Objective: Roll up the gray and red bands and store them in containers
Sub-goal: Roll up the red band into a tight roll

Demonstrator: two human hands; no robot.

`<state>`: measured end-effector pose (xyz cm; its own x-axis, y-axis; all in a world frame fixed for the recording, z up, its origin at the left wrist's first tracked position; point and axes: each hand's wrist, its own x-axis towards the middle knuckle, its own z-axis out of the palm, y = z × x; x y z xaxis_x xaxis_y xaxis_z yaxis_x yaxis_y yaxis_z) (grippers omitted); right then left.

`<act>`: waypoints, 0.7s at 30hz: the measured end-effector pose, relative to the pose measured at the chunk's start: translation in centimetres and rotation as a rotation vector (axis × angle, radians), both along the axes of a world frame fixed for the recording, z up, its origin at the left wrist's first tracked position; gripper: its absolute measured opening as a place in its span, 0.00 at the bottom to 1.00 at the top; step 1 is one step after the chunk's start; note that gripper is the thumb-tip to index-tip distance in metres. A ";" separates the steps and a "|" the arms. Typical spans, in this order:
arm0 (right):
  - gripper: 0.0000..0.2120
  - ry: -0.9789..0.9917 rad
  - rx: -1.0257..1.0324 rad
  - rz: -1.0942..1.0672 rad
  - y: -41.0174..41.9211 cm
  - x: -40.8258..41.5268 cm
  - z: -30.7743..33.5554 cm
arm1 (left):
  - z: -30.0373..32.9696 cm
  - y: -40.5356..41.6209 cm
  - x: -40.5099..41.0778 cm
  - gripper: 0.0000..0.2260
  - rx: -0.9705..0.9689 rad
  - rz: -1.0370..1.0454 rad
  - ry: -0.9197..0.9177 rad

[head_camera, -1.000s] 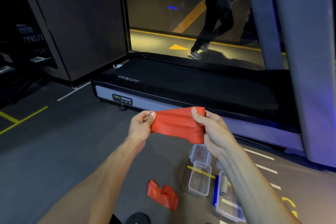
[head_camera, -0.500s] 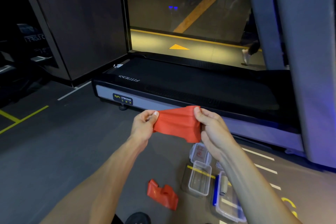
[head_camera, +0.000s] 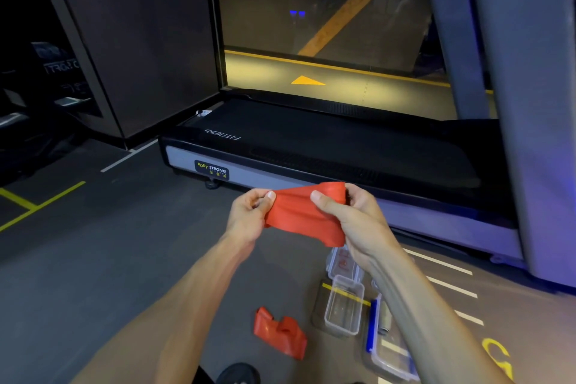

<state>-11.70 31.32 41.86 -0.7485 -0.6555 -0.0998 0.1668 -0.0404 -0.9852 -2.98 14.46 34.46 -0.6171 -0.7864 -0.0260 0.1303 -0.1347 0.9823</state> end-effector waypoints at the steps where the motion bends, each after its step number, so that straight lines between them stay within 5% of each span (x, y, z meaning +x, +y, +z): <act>1: 0.17 -0.006 -0.013 0.000 0.0 -0.1 0.0 | 0.0 0.0 0.0 0.07 -0.002 0.005 0.000; 21: 0.12 -0.133 -0.023 0.003 -1.1 0.4 -0.2 | -0.1 0.2 -0.2 0.08 -0.021 -0.027 -0.011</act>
